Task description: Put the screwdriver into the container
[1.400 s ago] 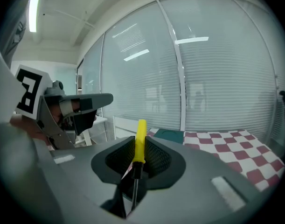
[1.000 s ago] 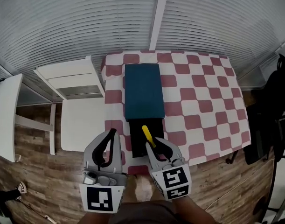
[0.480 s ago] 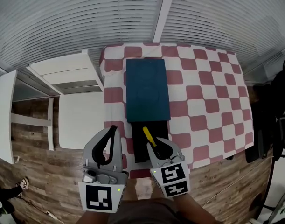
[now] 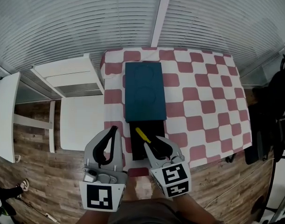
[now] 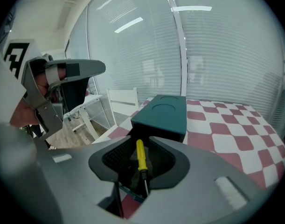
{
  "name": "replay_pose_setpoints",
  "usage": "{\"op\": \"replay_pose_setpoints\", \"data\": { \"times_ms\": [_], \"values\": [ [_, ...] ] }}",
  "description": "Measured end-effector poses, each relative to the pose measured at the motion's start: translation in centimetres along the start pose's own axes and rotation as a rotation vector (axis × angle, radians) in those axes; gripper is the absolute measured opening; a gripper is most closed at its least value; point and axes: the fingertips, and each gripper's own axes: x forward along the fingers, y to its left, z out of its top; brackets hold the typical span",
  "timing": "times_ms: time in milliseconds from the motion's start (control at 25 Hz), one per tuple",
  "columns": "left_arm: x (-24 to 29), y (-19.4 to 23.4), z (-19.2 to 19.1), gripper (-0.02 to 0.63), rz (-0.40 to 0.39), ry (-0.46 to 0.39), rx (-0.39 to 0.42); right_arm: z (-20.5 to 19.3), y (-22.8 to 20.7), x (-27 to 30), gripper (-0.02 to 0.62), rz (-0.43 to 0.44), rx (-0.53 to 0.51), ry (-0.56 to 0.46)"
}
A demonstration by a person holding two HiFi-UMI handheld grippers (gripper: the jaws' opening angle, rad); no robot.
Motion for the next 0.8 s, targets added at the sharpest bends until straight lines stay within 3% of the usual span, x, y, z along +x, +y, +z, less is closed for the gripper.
{"op": "replay_pose_setpoints", "data": {
  "times_ms": [560, 800],
  "values": [
    [-3.4, -6.8, 9.3, 0.0, -0.008, -0.189, 0.094, 13.9, -1.2, -14.0, 0.055, -0.011, -0.11, -0.536],
    [-3.6, -9.2, 12.0, 0.0, -0.004, -0.265, 0.13, 16.3, -2.2, -17.4, 0.025, -0.024, -0.178, -0.632]
  ]
}}
